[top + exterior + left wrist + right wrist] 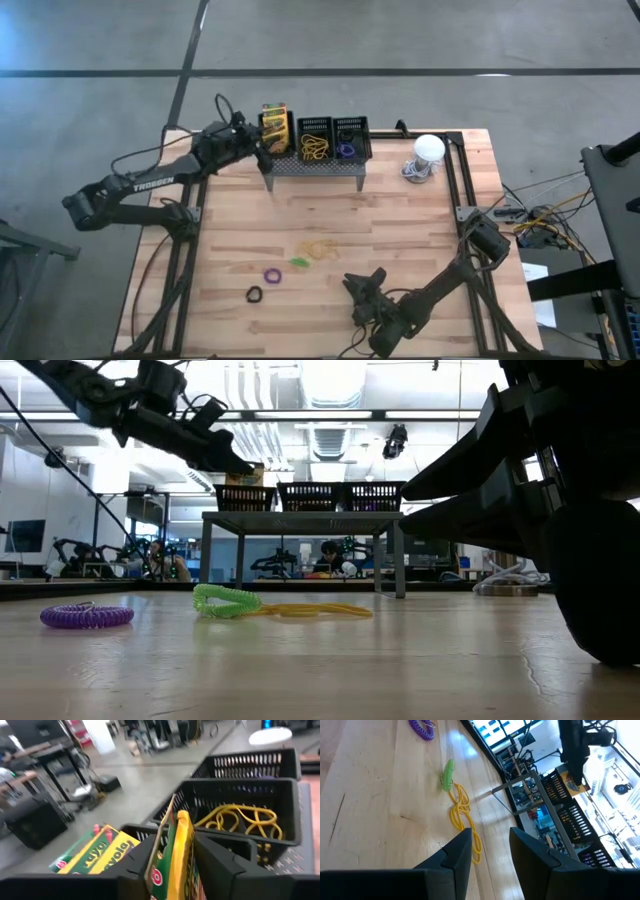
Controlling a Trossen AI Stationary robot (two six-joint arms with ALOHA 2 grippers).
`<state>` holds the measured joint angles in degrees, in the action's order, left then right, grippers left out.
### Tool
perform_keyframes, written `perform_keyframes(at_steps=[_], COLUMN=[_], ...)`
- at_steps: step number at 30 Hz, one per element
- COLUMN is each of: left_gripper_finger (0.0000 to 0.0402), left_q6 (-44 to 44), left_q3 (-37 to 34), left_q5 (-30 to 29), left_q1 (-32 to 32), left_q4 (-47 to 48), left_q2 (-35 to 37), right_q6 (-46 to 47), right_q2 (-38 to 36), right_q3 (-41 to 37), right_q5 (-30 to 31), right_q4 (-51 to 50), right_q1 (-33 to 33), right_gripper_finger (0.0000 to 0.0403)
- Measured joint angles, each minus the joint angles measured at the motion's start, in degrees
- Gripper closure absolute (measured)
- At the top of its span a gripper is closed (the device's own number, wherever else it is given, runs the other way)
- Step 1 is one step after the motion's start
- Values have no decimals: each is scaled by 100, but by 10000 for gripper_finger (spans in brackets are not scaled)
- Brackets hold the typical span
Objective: Pick & Place Office Desk Supplies
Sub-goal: Put the yellow crayon box in the left black bin on the shelf
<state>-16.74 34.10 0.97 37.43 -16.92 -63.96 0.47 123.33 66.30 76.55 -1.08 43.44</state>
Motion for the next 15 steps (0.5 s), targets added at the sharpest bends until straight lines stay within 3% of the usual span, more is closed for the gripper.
perform_keyframes(at_steps=[4,11,15], left_gripper_finger=[305,386,389], left_q6=[1,-494,-1303], left_q3=[381,731,673], left_q5=[9,379,542], left_q1=[0,0,0], left_q4=[786,950,979], left_q2=[0,0,0], right_q6=[0,0,25], right_q2=[0,0,0], right_q3=[0,0,0], right_q5=[0,0,0], right_q4=[0,0,0], right_q1=[0,0,0], right_gripper_finger=[275,275,275])
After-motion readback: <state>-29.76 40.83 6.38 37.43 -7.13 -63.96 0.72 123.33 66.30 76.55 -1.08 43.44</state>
